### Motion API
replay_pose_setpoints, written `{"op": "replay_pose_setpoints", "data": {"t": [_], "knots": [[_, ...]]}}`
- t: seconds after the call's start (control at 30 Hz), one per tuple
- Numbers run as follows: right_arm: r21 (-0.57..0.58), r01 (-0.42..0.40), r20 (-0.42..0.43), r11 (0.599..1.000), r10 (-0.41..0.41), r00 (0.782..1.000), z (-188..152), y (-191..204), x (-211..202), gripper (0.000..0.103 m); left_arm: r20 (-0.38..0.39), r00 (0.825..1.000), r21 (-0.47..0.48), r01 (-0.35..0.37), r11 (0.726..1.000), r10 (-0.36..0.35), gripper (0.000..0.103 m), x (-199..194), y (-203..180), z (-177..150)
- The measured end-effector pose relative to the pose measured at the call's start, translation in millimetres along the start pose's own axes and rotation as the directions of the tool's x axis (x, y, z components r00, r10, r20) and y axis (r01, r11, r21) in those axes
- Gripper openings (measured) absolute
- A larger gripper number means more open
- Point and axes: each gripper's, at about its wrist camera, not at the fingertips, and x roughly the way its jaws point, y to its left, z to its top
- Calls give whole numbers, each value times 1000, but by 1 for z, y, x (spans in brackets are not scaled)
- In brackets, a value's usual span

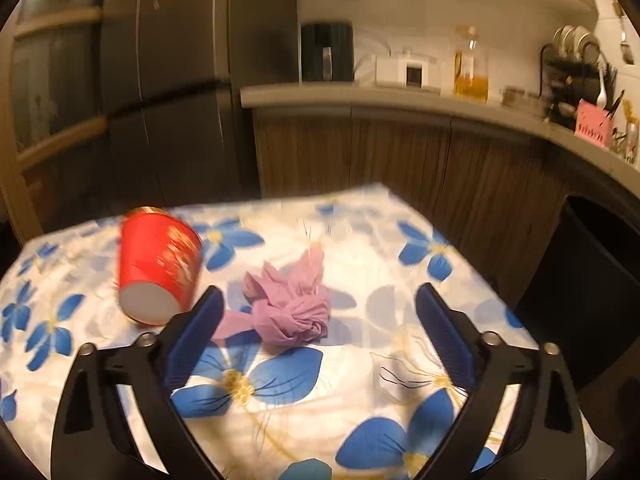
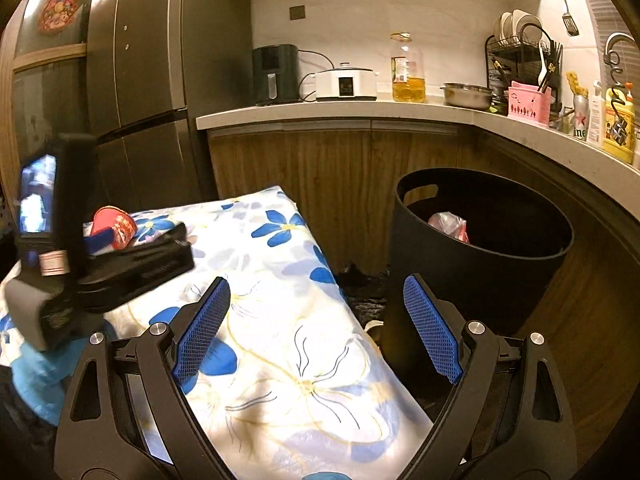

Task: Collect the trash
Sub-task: 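Move both open tools back to the table toward the pink glove and cup, then grasp the pink glove with the left tool while the right tool grasps the red cup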

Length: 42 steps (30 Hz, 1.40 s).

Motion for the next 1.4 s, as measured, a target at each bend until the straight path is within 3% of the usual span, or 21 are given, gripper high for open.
{"op": "replay_pose_setpoints", "data": {"t": [0.07, 0.13, 0.3, 0.5, 0.7, 1.07, 1.27, 1.4], "knots": [[3, 0, 1, 1000, 0, 1000, 2, -1, 2, 87, -54, 999, -18, -1, 1000, 0, 77, 14, 4, 1], [6, -3, -1, 1000, 3, 1000, 3, -2, 6, 87, -86, 996, -32, -7, 999, 5, 72, 23, 7, 0], [7, -13, -6, 1000, 13, 1000, 4, 2, 12, 87, -159, 987, -46, -13, 999, 6, 42, 39, 12, -7], [4, -7, -13, 1000, 7, 1000, 5, 6, 16, 87, -157, 988, -44, -10, 999, 3, 19, 35, 15, -13], [14, 4, -22, 1000, -4, 1000, 6, 5, 20, 87, -122, 993, -39, -2, 999, -3, 11, 19, 19, -16], [1, -9, -24, 1000, 9, 1000, 9, 24, 19, 87, -50, 998, -100, 27, 995, -32, 10, -46, 52, -42], [-37, -63, -26, 997, 62, 998, 12, 57, 21, 87, -11, 1000, -172, 16, 985, -18, 10, -78, 89, -48], [-50, -157, -40, 986, 155, 987, 17, 94, 31, 88, 33, 999, -216, -23, 976, 31, 10, -101, 125, -48]]}}
